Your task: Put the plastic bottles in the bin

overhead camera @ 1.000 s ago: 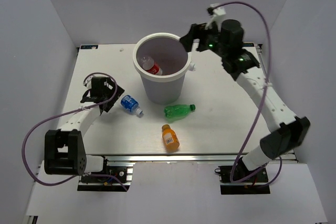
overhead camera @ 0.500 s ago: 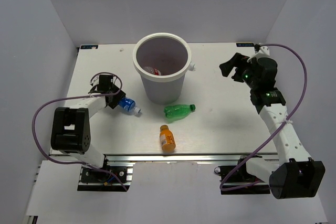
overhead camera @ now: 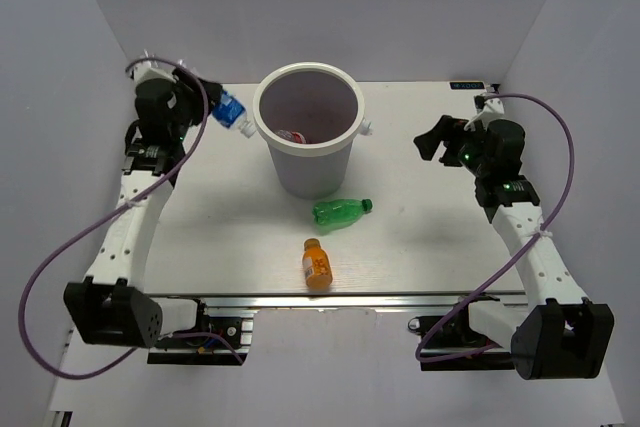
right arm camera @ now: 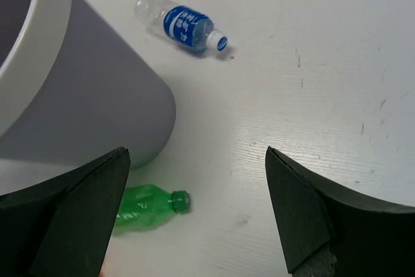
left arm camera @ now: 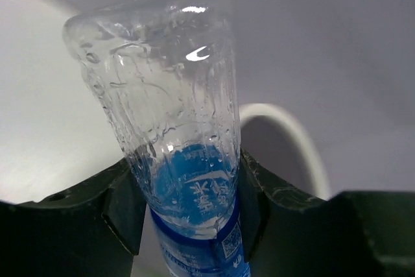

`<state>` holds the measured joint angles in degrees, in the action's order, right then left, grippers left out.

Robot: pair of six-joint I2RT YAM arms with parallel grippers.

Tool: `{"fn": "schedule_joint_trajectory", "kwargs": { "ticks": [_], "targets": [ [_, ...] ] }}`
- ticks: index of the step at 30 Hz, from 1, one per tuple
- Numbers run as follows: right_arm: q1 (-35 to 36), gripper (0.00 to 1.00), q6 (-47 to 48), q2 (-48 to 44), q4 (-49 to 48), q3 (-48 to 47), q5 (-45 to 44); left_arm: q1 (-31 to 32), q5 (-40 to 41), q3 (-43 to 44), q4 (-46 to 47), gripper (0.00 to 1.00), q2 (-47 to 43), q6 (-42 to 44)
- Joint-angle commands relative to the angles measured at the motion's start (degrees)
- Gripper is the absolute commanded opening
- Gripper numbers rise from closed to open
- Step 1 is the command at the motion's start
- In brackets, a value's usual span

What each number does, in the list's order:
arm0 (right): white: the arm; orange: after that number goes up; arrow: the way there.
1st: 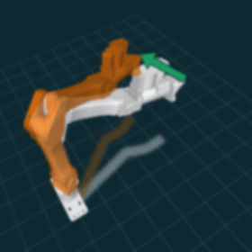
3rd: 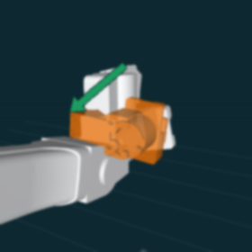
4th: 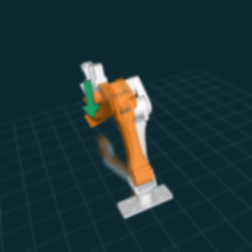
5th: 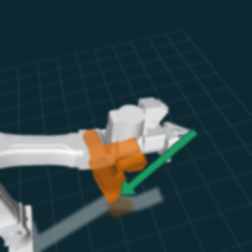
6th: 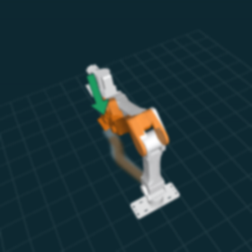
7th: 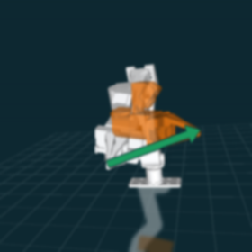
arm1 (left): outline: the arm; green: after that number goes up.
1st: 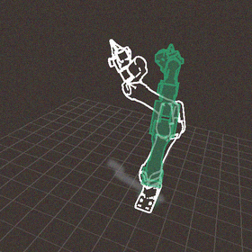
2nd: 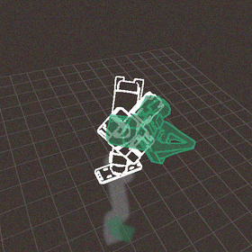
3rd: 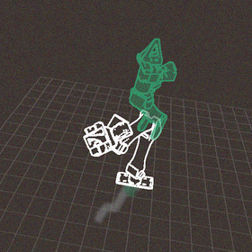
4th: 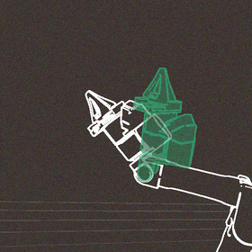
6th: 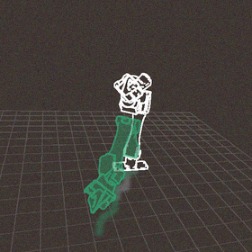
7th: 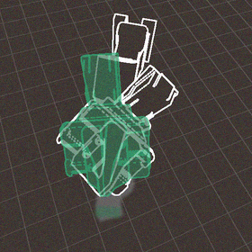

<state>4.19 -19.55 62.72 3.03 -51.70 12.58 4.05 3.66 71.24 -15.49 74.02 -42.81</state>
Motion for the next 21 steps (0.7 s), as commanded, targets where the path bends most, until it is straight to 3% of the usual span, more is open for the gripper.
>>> {"fn": "schedule_joint_trajectory", "kwargs": {
  "ticks": [1,4,7,10,11,12,13,14,18,21],
  "targets": [
    [-0.23,0.89,12.99,-0.67,-4.78,0.99,10.67,2.96,-18.19,6.16,8.79,0.37,-2.83,5.80],
    [-0.23,0.90,19.36,-0.58,-3.39,1.43,19.45,8.31,-23.08,14.58,8.03,0.47,0.41,11.15],
    [0.03,0.90,29.81,0.04,1.36,1.60,30.87,14.03,-22.82,20.41,2.66,0.54,6.47,17.75],
    [1.52,0.89,35.09,-0.14,0.57,3.27,36.19,15.45,-22.13,24.90,1.24,0.56,11.75,18.55],
    [2.31,0.89,41.37,0.47,2.49,2.93,37.16,15.46,-20.64,25.34,1.77,0.62,12.63,18.20],
    [3.54,0.89,44.05,0.91,6.60,2.75,35.43,15.46,-18.36,25.52,2.38,0.69,13.95,18.28],
    [7.46,0.89,46.51,1.35,8.38,2.40,33.41,15.46,-17.29,25.87,2.91,0.86,14.57,18.37],
    [9.85,0.89,48.71,2.66,9.88,1.53,30.43,15.46,-16.50,26.40,3.00,0.95,15.36,18.37],
    [16.20,0.89,54.53,9.51,16.56,-2.42,22.07,15.46,-18.25,32.97,-0.24,0.98,18.61,19.16],
    [18.75,0.89,54.09,14.00,15.00,-2.53,17.41,15.46,-13.19,35.10,-2.96,0.98,16.78,20.74]
  ]
}}
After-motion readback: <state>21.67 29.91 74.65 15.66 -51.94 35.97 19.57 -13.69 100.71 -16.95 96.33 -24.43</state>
